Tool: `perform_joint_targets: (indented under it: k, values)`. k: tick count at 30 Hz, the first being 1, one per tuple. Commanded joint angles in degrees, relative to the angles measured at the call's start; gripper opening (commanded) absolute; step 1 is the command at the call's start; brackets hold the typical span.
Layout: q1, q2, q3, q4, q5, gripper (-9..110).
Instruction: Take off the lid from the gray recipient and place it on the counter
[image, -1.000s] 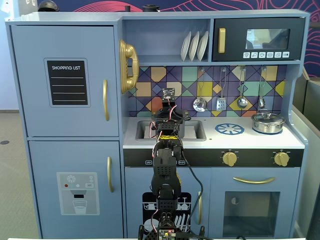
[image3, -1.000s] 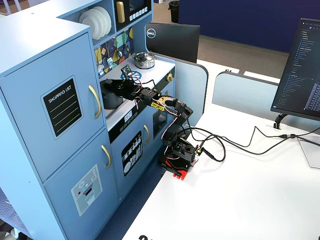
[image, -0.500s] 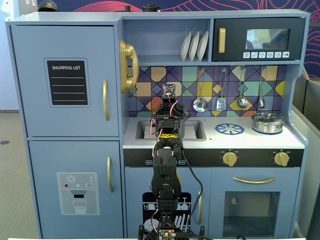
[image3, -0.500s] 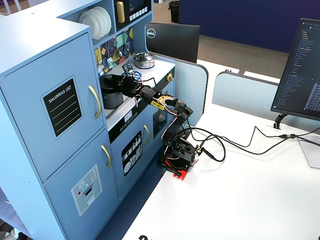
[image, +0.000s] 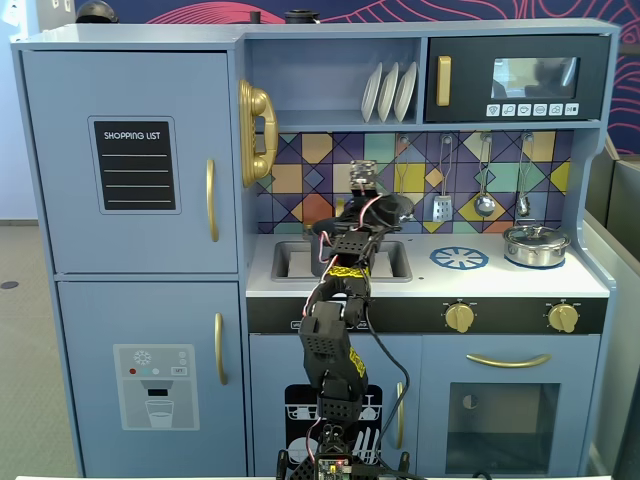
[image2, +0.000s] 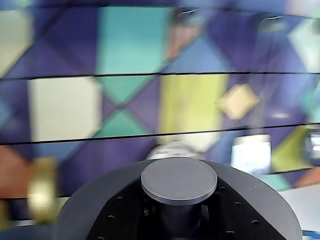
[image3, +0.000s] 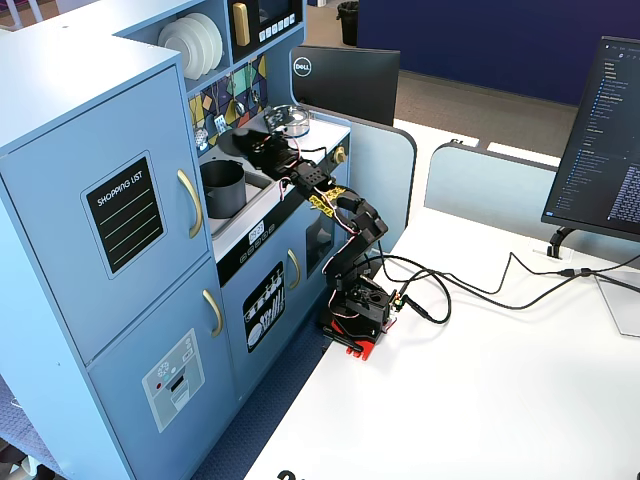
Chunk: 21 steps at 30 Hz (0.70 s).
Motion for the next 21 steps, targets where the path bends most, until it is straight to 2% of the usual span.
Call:
perform_joint_targets:
  k: [1, 12, 21]
  values:
    - [5.8, 3.3, -4.5, 0.1, 0.4, 0]
    - [18.1, 0.7, 4.5, -6.2, 2.3, 0]
    - [19.3, -1.8, 10.8, -11.8, 2.0, 0]
